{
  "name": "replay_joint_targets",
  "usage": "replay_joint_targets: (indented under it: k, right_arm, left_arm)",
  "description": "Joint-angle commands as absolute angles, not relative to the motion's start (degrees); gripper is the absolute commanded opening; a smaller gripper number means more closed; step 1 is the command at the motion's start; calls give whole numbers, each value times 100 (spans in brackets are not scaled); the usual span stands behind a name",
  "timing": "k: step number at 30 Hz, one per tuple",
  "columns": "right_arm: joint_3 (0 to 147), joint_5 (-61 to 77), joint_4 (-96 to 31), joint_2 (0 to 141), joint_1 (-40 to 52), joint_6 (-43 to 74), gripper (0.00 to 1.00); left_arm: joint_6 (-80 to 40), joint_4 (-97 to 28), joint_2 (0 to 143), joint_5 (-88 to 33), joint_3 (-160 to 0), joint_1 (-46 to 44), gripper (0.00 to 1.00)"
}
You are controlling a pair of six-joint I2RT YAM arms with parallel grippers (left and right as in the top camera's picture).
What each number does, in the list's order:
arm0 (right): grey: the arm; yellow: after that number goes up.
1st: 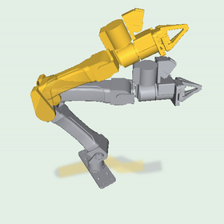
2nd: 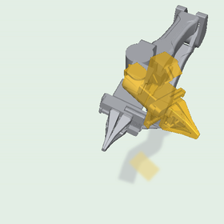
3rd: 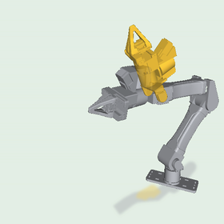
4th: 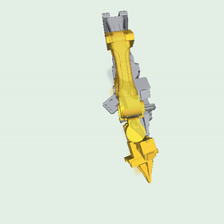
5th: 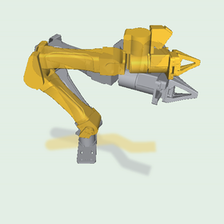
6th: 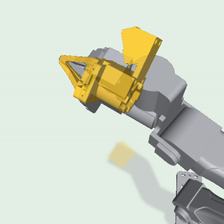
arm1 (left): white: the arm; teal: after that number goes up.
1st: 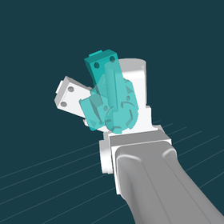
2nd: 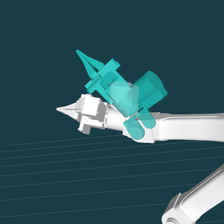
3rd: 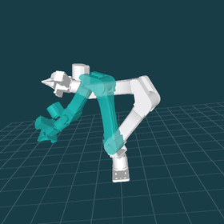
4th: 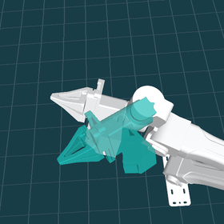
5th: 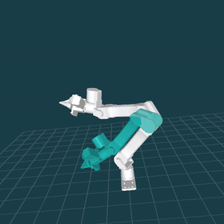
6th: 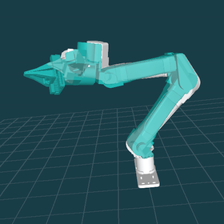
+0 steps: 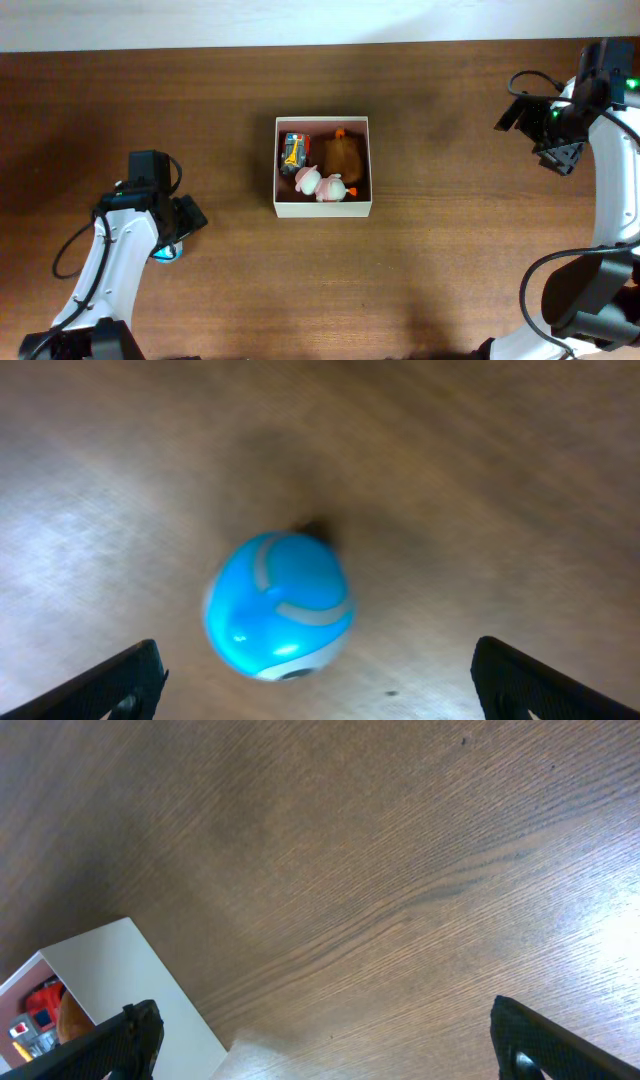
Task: Pack container
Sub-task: 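Move the left gripper to the blue ball and grasp it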
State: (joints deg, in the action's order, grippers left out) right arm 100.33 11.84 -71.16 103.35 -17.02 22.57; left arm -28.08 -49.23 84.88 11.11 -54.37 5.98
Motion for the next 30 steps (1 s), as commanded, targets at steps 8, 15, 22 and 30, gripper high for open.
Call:
replay_joint_targets:
  k: [8,15,22,30]
  right_arm:
    - [10062,1131,-7116,10350,-1680,2279,99]
    - [10062,1131,-7116,10348,-1680,2279,99]
    - [10062,1131,-7116,10348,-1680,2279,99]
    - [10062,1131,-7116,10348,-1680,2279,99]
  left_arm:
    - [-2777,-4239,8527,624,-5448,617,100]
    - [-2768,-4519,8527,690,-5448,617,100]
    - [-2731,-5122,8527,1225,-5448,617,100]
    - [-2731,-5129,8527,1490,-5448,617,100]
